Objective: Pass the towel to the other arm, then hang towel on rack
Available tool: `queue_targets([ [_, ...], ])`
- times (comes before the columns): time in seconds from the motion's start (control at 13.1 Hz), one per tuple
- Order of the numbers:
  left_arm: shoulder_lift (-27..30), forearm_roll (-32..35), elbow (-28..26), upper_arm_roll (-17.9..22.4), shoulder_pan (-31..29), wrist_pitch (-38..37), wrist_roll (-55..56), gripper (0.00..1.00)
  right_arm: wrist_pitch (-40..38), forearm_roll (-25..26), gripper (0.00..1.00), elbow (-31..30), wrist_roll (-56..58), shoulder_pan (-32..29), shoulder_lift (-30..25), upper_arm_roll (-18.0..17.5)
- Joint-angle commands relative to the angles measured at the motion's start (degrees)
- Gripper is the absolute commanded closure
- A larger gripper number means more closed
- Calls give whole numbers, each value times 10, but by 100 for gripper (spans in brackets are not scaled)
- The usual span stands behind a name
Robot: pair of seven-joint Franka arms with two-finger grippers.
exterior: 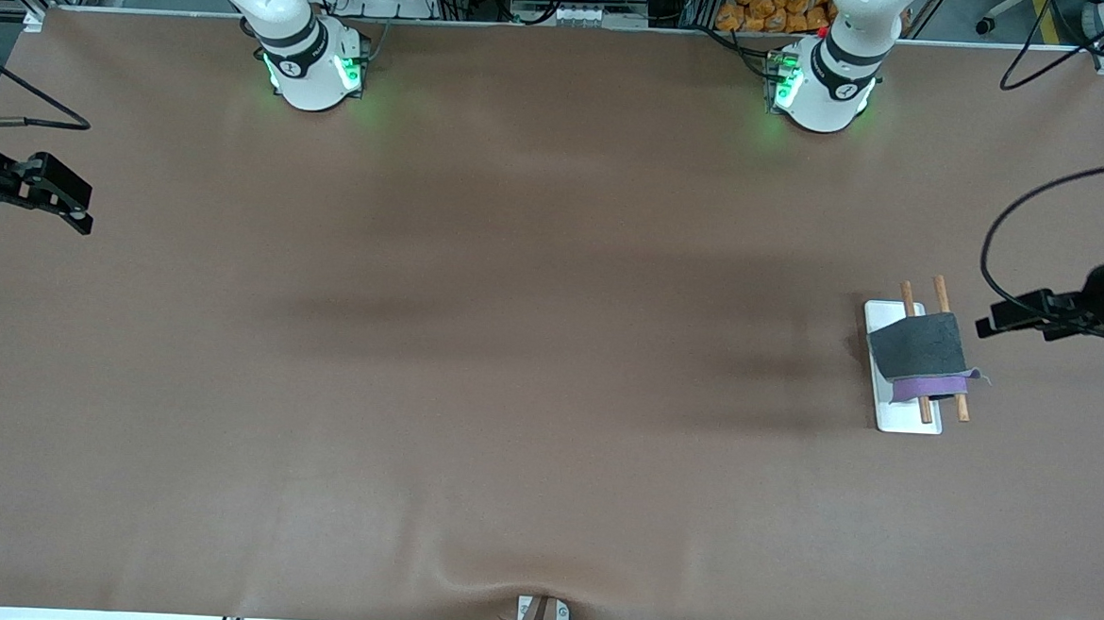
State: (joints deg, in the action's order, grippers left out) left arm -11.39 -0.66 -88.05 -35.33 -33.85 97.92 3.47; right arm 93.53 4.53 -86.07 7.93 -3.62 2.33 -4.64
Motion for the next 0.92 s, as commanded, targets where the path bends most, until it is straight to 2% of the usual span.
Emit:
queue_targets([
  [0.0, 26, 31, 9, -12, -8, -8, 0, 0, -17, 2, 0, 16, 2, -9, 8, -3],
  [0.31, 26, 41, 52, -14, -5, -44, -6, 0, -22, 3, 0, 16, -42, -4, 7, -5],
  [0.46, 29, 44, 58, -33, -6, -52, 0, 0, -26, 3, 0, 16, -51, -3, 7, -6],
  [0.61, 47, 50, 57, -30, 10, -52, -7, 0, -26, 3, 0, 16, -51, -5, 7, -6],
  [0.69, 56, 50, 54, -8, 37, -53, -7, 0, -26, 3, 0, 16, -50, -6, 7, -6],
  [0.76, 68, 49, 53, 34, 79, -60, -7, 0, -26, 3, 0, 16, -50, -7, 7, -6],
  [0.84, 77, 43, 53, 99, 137, -72, -8, 0, -26, 3, 0, 17, -50, -6, 7, -6],
])
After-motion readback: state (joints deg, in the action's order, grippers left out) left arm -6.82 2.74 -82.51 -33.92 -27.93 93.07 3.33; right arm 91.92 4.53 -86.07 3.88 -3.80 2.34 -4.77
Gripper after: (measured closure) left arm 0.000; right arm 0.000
